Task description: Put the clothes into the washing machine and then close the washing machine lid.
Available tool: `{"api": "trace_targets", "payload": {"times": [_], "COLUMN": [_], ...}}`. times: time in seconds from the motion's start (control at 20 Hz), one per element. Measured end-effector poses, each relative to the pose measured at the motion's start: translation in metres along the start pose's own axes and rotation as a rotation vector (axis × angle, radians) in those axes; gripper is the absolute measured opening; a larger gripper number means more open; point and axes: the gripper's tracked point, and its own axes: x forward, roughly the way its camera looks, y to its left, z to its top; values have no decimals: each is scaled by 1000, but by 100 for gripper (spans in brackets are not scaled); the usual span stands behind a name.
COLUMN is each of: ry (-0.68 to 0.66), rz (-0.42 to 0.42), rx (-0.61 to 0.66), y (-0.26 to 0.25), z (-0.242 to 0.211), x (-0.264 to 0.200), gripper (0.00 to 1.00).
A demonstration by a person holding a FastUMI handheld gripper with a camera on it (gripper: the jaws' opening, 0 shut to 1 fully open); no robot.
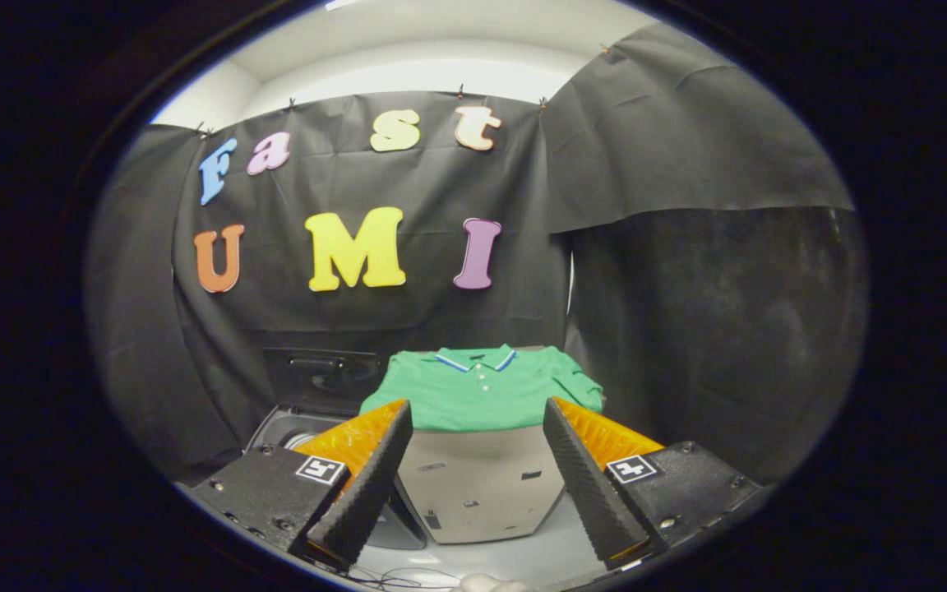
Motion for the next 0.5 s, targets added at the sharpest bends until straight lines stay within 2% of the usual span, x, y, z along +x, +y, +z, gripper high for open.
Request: {"api": "trace_targets", "payload": {"times": [0.25,0.5], "ry": [29,136], "rz": [21,44], "rx": [15,18], "y": [-6,-11], "z": [40,52], "x": [91,189], "gripper": [100,100]}}
